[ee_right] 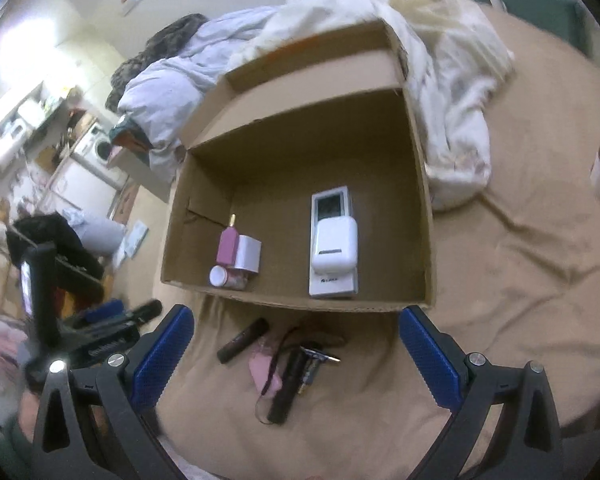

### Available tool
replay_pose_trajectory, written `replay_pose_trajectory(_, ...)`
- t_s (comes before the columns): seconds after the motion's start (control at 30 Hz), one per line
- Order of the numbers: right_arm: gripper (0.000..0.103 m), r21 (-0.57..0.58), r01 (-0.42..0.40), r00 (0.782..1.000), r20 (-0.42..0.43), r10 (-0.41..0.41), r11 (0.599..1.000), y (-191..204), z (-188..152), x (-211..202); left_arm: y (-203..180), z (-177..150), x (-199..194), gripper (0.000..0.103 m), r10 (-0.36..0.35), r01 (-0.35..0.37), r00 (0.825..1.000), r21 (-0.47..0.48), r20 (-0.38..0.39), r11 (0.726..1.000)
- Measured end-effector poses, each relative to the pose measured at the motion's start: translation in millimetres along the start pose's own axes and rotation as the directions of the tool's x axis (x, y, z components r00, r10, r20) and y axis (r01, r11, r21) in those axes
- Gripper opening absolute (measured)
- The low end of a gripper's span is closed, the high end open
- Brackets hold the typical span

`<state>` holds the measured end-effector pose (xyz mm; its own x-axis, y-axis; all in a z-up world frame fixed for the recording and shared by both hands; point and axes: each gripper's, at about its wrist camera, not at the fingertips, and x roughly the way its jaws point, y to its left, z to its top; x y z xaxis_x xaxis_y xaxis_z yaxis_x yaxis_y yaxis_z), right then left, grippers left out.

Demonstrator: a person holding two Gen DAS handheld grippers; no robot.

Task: Organize rigid objects
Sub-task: 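Lift both tools out of the box over the remaining items, then grasp the black red-printed lighter with the left tool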

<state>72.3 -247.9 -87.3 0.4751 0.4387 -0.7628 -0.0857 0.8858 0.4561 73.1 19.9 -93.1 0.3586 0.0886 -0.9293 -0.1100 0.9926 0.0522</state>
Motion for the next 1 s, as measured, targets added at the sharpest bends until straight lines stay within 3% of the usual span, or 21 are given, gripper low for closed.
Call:
replay_pose_trajectory(0.1,0.103,0.021,0.002,1.000,-0.006,-0.002,1.000,-3.3,1.2,2.9,-6.8,-0.9,14.4,0.082,-0.028,0.028,0.998,0.014,-0.053,1.000)
replay_pose_trajectory(0.23,0.103,0.054,-0.004,0.999,-0.033,0.006,0.999,-7.7,2.9,9.8,-35.9,-8.4,43.0,0.082,-0.044,0.065,0.987,0.132,-0.152,0.989)
replay_pose_trajectory(0.33,0.103,0.079,-0.051,0.997,-0.059,0.056,0.996,-8.8,3.8,13.7,-55.3,-17.1,75.9,0.081,-0.033,0.088,0.966,0.207,-0.258,0.974)
replay_pose_trajectory(0.47,0.103,0.067,-0.053,0.996,-0.068,0.057,0.996,-6.5,4.6,17.0,-69.8,-20.8,83.5,0.078,-0.030,0.104,0.962,0.265,-0.272,0.959)
replay_pose_trajectory(0.57,0.103,0.064,-0.059,0.995,-0.073,0.063,0.996,-5.7,5.6,19.1,-79.6,-20.7,86.3,0.063,-0.022,0.099,0.968,0.297,-0.251,0.950)
replay_pose_trajectory(0.73,0.103,0.047,-0.052,0.994,-0.089,0.056,0.998,-2.5,6.4,23.5,-91.3,-25.6,92.6,0.053,-0.022,0.107,0.969,0.336,-0.247,0.936)
replay_pose_trajectory(0.83,0.103,0.024,-0.042,0.994,-0.098,0.044,0.999,2.0,6.4,25.3,-92.8,-24.8,89.7,0.019,-0.055,0.139,0.966,0.323,-0.254,0.936)
replay_pose_trajectory(1.0,0.103,0.015,-0.042,0.990,-0.131,0.043,0.999,3.4,6.3,33.1,-87.0,-20.8,79.3,0.018,-0.101,0.174,0.958,0.266,-0.267,0.948)
